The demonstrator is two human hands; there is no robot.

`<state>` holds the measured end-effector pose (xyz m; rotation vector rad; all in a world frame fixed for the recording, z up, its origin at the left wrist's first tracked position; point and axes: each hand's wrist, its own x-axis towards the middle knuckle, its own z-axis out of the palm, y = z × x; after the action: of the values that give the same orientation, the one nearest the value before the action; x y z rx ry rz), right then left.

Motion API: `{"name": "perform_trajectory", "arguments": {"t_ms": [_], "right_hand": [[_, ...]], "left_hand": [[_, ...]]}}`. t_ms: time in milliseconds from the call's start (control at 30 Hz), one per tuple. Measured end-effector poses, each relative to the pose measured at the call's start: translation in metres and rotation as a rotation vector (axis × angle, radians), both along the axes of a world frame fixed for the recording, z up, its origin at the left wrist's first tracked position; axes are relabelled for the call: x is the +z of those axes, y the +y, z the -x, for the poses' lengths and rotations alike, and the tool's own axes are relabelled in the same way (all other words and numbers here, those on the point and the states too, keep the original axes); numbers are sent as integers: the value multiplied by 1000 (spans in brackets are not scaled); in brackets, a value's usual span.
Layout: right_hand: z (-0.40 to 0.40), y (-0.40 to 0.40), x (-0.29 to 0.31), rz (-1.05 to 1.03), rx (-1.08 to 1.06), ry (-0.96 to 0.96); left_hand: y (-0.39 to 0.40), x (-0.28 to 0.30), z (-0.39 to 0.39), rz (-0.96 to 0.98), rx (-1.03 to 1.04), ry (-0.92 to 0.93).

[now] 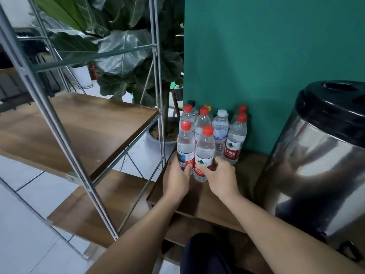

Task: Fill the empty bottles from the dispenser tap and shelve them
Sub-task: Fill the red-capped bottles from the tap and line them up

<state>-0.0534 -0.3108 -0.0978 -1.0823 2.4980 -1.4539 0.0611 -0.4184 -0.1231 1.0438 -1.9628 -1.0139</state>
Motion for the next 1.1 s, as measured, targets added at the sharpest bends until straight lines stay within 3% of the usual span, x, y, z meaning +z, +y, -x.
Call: {"name": "perform_trajectory", "arguments": {"t_ms": [267,500,733,967,1100], "right_hand": [[14,-46,5,-48,-44,33],[22,-59,9,-108,-65,33],[15,-34,15,-310,-82,72],[-12,18,56,-170,-45,46],[-29,75,99,4,44,34]], "left_hand": [[-23,2,24,22,167,-91],[-36,8,33,5,148,-97],[-24,18,22,-35,71,-109],[33,49,-3,-56,76,11],[80,84,-15,27,-54,156]]}}
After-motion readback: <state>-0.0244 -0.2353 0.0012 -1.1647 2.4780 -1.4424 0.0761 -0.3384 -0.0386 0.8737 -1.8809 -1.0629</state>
